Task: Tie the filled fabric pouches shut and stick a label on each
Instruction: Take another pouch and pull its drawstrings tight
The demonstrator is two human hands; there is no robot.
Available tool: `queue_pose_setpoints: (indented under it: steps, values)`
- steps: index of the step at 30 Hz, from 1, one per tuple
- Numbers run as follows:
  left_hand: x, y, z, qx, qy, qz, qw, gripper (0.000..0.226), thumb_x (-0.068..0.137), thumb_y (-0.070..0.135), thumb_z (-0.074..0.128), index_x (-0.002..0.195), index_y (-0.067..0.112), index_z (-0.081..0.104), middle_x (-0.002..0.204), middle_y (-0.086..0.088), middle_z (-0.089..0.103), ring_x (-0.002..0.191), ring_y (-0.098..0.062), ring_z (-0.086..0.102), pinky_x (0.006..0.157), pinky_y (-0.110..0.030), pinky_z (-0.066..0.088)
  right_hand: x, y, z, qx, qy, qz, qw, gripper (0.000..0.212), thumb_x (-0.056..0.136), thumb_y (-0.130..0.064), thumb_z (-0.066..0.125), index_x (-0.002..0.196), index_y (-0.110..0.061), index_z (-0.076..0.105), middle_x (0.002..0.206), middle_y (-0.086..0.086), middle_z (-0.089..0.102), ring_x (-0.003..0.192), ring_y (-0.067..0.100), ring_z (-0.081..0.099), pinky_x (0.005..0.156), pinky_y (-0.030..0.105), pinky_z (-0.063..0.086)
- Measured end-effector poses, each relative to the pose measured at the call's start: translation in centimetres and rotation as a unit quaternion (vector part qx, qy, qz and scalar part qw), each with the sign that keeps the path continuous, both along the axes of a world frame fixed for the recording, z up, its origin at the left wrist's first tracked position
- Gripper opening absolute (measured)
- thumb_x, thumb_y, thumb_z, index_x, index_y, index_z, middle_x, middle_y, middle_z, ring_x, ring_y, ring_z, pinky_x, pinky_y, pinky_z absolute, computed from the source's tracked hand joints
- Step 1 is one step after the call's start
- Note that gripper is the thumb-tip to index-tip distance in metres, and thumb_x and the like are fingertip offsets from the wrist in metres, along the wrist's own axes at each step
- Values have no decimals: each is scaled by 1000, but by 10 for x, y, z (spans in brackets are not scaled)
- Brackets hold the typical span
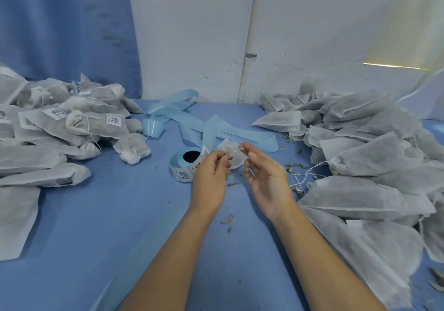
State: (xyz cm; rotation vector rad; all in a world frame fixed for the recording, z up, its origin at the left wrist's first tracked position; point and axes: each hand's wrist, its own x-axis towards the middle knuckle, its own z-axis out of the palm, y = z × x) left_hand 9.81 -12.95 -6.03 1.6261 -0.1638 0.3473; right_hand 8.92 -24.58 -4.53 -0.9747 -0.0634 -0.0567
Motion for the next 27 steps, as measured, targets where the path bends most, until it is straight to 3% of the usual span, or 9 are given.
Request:
queue_pose_setpoints:
  steps: [4,8,17,24,27]
  values:
    - [-3,-3,2,41,-14,-4,999,17,99,16,47,88,21,60,78,7,59,67,-8,53,70,-28,47,0,1,2,16,4,-19,1000,33,73,-18,65,105,-13,70,106,-7,72,90,2,64,83,19,45]
    - [-5,-4,3,51,-29,-4,998,17,98,13,48,91,19,63,71,13,55,62,-4,49,65,-18,43,-1,3,4,26,1,-22,999,36,71,-18,65,106,-15,69,112,-8,71,105,2,63,86,20,46]
    - [-2,-5,0,77,-41,19,996,17,97,15,52,100,13,69,72,17,58,67,4,54,64,-8,40,0,5,4,69,3,-19,997,41,68,-13,68,108,-16,68,101,-6,72,93,5,67,87,19,49]
    - [-2,-5,-3,123,-44,45,990,17,96,27,54,102,26,70,64,12,57,63,-3,52,64,-27,45,2,6,4,85,-1,-31,996,40,72,-6,66,110,-17,66,100,-4,73,95,7,66,83,18,50]
    - [-3,-6,-1,204,-56,89,973,19,96,33,55,109,29,68,76,11,62,81,-8,52,67,-27,45,2,7,3,76,-2,-33,997,35,81,0,62,110,-17,66,101,-4,73,99,8,67,89,21,49]
